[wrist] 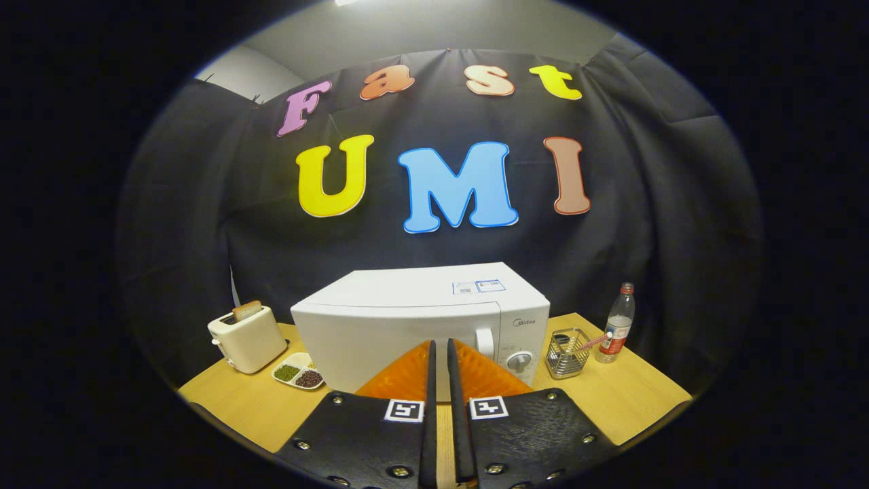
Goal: Open the microwave, put the food inside, and close the microwave door.
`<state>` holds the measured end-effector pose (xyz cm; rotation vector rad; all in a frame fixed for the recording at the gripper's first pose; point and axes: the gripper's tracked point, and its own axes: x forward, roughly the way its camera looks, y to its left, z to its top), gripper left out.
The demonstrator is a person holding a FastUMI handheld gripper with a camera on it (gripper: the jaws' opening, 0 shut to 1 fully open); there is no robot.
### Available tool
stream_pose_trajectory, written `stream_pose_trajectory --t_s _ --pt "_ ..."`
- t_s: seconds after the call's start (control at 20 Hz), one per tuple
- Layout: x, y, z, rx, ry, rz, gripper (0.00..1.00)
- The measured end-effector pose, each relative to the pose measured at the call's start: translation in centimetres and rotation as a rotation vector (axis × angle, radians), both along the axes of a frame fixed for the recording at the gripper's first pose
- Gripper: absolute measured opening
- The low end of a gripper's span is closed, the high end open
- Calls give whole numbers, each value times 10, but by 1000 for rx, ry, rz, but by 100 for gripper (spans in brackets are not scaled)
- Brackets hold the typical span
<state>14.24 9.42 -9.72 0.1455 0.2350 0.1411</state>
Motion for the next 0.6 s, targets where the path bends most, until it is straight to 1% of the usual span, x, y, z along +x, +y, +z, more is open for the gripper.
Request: stream_pose_trajectory --t_s 0.6 --pt "-96 -11 45 -15 -73 -75 10"
